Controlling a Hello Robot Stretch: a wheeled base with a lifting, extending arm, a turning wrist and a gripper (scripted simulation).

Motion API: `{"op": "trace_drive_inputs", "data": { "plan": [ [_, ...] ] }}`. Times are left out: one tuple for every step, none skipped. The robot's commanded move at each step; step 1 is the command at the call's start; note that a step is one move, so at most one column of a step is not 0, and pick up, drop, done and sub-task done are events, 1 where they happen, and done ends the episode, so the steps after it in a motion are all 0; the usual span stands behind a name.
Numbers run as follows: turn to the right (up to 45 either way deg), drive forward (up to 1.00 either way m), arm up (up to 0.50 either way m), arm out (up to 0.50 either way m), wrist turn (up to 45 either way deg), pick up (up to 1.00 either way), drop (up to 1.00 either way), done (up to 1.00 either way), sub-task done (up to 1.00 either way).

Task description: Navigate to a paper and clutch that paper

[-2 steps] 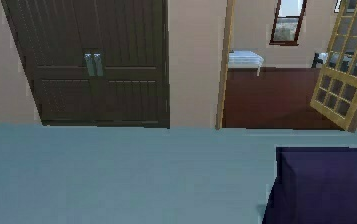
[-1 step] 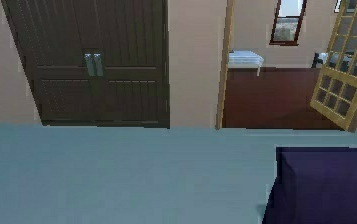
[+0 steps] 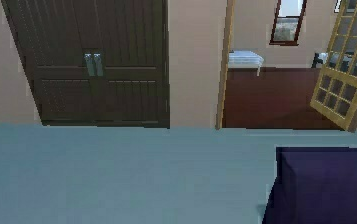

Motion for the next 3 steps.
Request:
{"op": "trace_drive_inputs", "data": {
  "plan": [
    [0.0,0.00,-0.30,0.00,0.0,0.00,0.00,0.00,0.00],
    [0.0,0.00,0.00,0.00,0.0,1.00,0.00,0.00,0.00],
    [0.0,0.00,0.10,0.00,0.0,0.00,0.00,0.00,0.00]
  ]
}}
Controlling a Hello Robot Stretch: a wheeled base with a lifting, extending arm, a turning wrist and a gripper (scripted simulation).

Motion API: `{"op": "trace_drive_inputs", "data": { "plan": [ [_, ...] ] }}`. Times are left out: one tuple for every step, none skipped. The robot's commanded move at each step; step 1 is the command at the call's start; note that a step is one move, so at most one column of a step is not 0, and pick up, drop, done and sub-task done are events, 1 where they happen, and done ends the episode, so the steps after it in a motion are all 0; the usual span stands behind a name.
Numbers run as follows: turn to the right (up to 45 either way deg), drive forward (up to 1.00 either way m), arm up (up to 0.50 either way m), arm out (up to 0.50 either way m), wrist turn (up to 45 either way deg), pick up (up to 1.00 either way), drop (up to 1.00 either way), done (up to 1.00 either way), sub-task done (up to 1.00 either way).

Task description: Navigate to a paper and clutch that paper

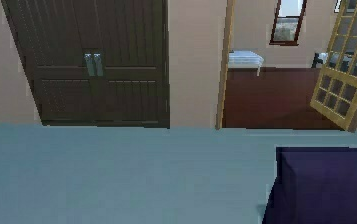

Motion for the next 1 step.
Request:
{"op": "trace_drive_inputs", "data": {
  "plan": [
    [0.0,0.00,0.00,0.00,0.0,0.00,0.00,1.00,0.00]
  ]
}}
